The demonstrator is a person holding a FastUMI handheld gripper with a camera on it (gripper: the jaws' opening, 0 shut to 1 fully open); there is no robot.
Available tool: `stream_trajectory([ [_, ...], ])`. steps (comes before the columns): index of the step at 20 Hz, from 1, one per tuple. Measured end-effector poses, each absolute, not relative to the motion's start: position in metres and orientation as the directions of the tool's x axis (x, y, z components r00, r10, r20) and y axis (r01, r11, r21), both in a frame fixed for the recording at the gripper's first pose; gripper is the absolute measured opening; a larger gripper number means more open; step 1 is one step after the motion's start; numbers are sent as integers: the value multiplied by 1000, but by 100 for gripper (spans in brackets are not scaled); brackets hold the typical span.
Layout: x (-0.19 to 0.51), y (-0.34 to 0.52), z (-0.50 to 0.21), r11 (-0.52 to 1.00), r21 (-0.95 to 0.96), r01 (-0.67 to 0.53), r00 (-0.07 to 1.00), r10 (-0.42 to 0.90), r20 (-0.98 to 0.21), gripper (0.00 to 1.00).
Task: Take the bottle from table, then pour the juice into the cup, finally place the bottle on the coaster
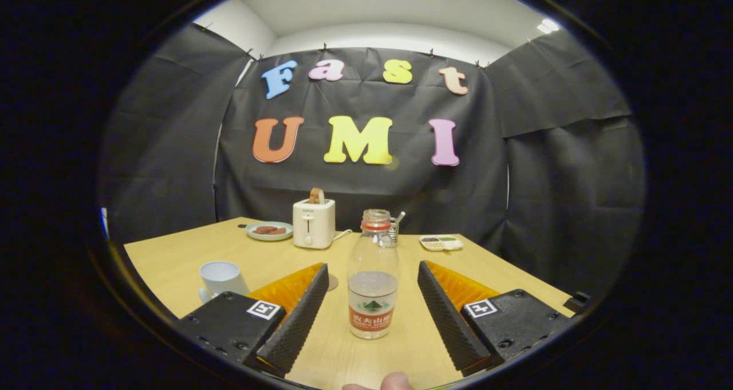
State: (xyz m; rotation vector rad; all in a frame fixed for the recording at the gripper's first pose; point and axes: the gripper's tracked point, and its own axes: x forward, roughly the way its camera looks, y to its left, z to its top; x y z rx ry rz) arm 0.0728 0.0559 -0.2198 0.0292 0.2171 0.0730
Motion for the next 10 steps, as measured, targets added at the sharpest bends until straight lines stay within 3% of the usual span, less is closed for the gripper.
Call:
stream_trajectory([
  [10,113,64,-287,988,148,-48,926,100,-364,100],
])
